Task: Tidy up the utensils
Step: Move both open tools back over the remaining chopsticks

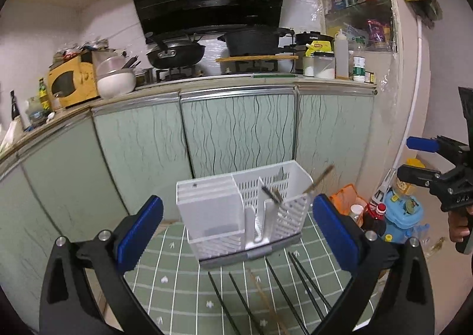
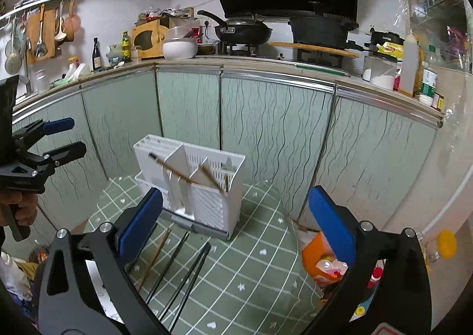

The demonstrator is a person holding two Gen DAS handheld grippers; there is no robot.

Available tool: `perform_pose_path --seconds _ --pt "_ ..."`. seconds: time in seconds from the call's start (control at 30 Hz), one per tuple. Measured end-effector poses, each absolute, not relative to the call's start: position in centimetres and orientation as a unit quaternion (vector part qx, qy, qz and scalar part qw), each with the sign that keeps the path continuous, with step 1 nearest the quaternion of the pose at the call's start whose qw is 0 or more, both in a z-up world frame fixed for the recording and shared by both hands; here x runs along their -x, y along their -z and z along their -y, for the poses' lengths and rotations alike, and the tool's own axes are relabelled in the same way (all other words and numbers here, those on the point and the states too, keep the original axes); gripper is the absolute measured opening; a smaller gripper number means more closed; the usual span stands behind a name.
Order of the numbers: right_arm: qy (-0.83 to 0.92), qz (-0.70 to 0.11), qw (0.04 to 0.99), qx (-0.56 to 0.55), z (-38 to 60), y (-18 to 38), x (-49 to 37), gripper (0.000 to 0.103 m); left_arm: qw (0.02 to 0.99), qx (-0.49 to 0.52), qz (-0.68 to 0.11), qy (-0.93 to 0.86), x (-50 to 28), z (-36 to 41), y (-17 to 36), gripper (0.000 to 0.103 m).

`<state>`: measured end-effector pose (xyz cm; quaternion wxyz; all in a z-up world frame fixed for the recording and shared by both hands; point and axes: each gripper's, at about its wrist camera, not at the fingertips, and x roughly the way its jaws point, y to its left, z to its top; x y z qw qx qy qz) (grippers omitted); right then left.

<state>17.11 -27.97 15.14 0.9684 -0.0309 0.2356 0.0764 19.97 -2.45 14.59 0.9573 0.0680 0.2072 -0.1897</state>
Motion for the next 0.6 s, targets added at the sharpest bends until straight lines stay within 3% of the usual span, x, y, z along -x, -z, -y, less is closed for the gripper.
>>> perform_pose_path --seconds 0.6 --pt "-0.070 -0.253 0.964 0.026 25.9 -8.0 -10.1 0.095 0.961 -0.025 -0.239 0.140 -13.9 -1.1 -7.5 0.099"
